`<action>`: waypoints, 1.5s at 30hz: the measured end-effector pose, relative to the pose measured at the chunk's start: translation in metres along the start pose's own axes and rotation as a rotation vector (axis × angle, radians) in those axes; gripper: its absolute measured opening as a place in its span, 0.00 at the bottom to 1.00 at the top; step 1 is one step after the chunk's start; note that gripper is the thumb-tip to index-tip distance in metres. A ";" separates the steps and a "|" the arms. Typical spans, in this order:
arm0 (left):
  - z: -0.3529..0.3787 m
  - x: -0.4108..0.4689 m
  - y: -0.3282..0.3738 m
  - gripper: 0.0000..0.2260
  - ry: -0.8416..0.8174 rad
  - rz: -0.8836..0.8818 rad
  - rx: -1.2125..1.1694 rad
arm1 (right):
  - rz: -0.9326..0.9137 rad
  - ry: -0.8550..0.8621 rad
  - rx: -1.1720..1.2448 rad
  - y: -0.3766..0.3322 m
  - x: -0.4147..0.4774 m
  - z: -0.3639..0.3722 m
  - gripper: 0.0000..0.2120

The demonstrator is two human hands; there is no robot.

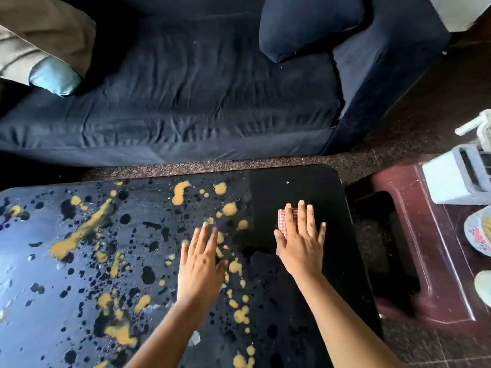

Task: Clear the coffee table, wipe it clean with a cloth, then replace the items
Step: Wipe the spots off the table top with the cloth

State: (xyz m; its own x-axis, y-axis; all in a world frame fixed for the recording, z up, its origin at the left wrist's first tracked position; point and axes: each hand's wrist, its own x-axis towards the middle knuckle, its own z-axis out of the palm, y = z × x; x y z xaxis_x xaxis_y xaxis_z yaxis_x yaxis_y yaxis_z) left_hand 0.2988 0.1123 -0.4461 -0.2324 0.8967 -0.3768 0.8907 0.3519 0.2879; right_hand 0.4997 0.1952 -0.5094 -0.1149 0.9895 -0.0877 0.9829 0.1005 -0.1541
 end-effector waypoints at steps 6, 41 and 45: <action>0.024 -0.060 -0.010 0.28 0.015 -0.032 0.039 | -0.288 -0.036 -0.050 -0.021 -0.015 -0.001 0.35; 0.027 -0.049 -0.007 0.35 -0.357 -0.108 0.410 | -0.233 -0.054 0.050 -0.024 -0.090 0.000 0.33; 0.028 -0.049 -0.008 0.36 -0.360 -0.107 0.406 | -0.484 -0.101 -0.048 0.015 -0.089 0.005 0.31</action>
State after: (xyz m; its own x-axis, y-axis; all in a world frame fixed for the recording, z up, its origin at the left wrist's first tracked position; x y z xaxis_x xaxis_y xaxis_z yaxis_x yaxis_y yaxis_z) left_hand 0.3137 0.0585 -0.4545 -0.2448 0.6883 -0.6828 0.9652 0.2399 -0.1042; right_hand 0.5236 0.1080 -0.5087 -0.5710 0.8131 -0.1131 0.8185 0.5532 -0.1551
